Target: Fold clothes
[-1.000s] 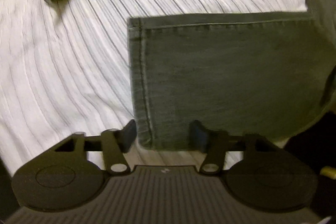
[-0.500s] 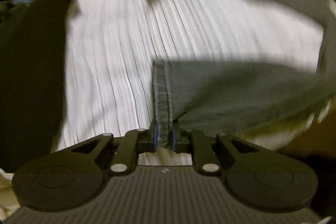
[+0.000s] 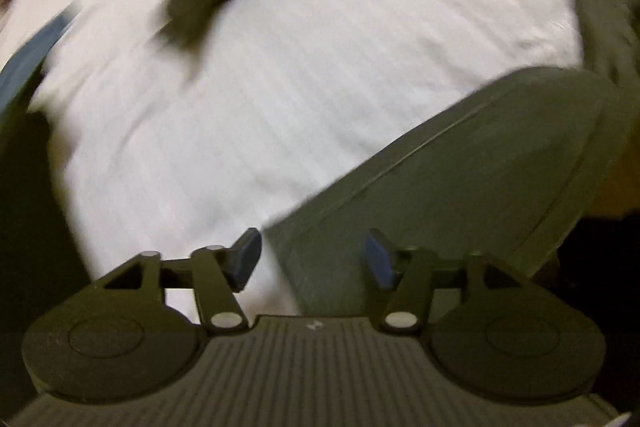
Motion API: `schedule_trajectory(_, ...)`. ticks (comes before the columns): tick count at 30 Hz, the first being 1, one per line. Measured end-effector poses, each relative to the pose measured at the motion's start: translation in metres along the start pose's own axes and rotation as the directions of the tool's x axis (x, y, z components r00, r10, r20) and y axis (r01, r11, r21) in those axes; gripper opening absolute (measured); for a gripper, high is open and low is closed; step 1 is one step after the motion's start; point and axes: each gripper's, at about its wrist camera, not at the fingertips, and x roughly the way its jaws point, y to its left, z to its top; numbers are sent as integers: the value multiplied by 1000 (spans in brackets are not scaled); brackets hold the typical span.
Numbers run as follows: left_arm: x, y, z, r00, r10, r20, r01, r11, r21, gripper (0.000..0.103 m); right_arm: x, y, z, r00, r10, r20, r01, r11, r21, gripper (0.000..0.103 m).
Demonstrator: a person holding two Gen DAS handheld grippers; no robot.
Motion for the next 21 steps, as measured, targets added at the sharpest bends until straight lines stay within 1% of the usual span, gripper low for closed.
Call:
schedule_trajectory(2, 22, -11, 14, 999, -45, -1, 45, 990, 136, 60, -1, 4, 4, 1000, -5, 9, 6, 1000, -27, 63)
schedule_trajectory(3, 33, -15, 20, 998, -70, -9, 70, 978, 197, 60, -2, 6, 6, 1000, -9, 10, 10, 999, -40, 63)
schedule_trajectory(4, 43, -22, 24, 995, -99, -24, 102, 959, 264, 60, -3, 9, 6, 1000, -15, 11, 15, 998, -54, 63)
schedule_trajectory(5, 52, -25, 26, 992, -115, -43, 123, 943, 308, 59, -4, 9, 6, 1000, -20, 10, 21, 998, -59, 63)
schedule_trajectory(6, 60, -27, 28, 990, -129, -62, 143, 926, 349, 51, -5, 10, 5, 1000, -26, 10, 26, 998, -65, 63)
schedule_trajectory(7, 66, -28, 28, 984, -151, -96, 176, 914, 367, 36, -5, 9, 3, 999, -32, 7, 32, 998, -57, 63)
schedule_trajectory(8, 72, -29, 29, 976, -172, -132, 210, 900, 381, 10, -5, 8, 2, 999, -38, 5, 38, 998, -48, 63)
schedule_trajectory(9, 71, -29, 30, 979, -152, -136, 195, 896, 400, 7, -4, 7, -1, 999, -45, 0, 45, 999, -29, 63)
schedule_trajectory(10, 63, -25, 32, 979, -158, -126, 195, 899, 393, 4, -3, 5, -3, 999, -48, -8, 48, 999, -2, 63)
schedule_trajectory(12, 35, -6, 34, 987, -154, -38, 159, 938, 309, 3, -3, 0, -6, 999, -51, -13, 51, 998, 48, 63)
schedule_trajectory(13, 15, 9, 35, 993, -113, 41, 101, 968, 231, 1, -4, -1, -6, 999, -51, -7, 51, 997, 62, 63)
schedule_trajectory(14, 2, 21, 33, 995, -44, 85, 30, 986, 164, 0, -6, -2, -6, 999, -51, 0, 51, 996, 75, 63)
schedule_trajectory(15, -11, 34, 31, 992, 30, 119, -41, 995, 96, 0, -7, -3, -6, 999, -52, 6, 51, 995, 88, 63)
schedule_trajectory(17, -18, 58, 23, 990, 87, 110, -86, 996, -10, 0, -6, -2, -5, 998, -59, 15, 57, 994, 93, 63)
schedule_trajectory(21, -2, 55, 16, 998, 16, 65, -18, 1000, 26, 0, 3, 4, -1, 999, -37, -1, 37, 995, 94, 63)
